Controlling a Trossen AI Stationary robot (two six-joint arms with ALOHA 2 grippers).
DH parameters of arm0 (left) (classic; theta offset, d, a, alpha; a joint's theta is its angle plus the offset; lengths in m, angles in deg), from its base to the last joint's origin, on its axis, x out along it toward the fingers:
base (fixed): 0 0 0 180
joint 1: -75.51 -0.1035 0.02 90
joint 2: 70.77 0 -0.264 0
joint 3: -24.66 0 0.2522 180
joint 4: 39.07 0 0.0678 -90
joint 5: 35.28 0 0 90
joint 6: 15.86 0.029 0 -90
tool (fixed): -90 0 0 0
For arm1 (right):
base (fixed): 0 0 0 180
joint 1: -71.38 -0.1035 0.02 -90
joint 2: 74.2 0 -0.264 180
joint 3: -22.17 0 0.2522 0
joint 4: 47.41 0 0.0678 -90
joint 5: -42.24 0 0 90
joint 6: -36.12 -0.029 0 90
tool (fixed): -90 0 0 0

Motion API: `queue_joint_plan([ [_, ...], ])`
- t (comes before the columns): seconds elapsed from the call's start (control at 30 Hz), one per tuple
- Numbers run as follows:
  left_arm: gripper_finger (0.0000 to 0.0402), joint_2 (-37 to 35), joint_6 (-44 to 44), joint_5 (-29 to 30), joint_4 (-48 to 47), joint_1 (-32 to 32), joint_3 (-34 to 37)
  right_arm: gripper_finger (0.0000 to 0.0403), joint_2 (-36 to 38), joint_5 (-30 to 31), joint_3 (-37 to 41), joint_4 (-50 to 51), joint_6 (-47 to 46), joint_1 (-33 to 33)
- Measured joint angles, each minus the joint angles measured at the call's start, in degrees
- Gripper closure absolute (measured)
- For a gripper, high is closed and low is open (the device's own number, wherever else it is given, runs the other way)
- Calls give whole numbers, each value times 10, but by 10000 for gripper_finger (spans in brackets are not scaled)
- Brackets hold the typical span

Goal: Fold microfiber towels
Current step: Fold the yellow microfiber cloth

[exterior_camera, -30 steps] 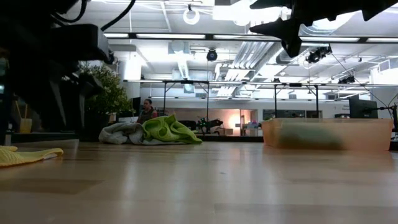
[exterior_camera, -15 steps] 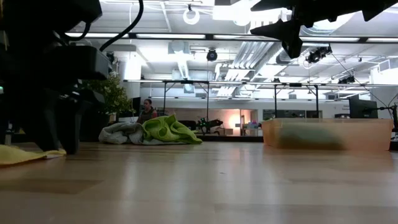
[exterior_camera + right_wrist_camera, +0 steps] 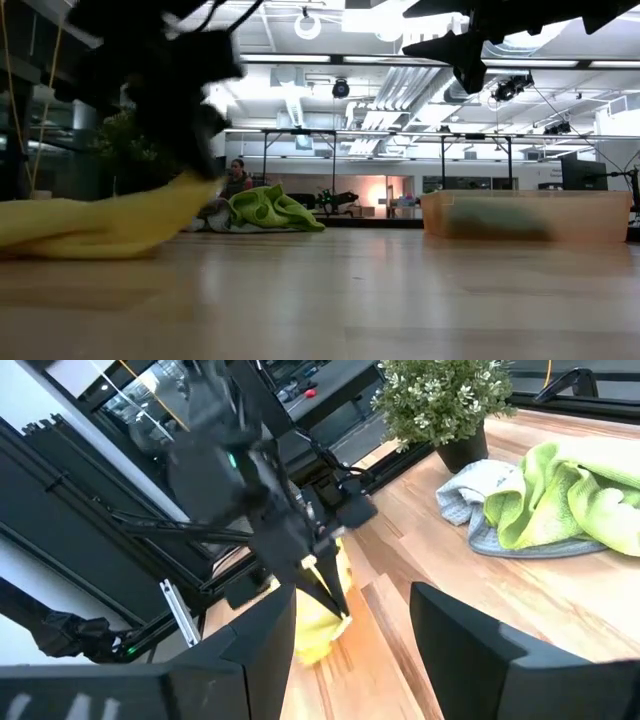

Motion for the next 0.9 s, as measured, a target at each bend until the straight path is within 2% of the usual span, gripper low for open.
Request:
queue_joint_plan([
  [0.23, 400, 0, 94, 8, -32, -58, -145, 213, 0, -4, 0, 0, 11, 0],
  [0.47, 401, -2, 165, 9, -136, -53, -273, 213, 0, -8, 0, 0, 26, 0],
  [0.67, 401, -2, 132, 9, -219, 12, -256, 213, 0, -29, 0, 0, 26, 0],
  [0.9, 401, -2, -42, 46, -193, 90, -138, 213, -7, -31, 0, 29, 23, 0],
])
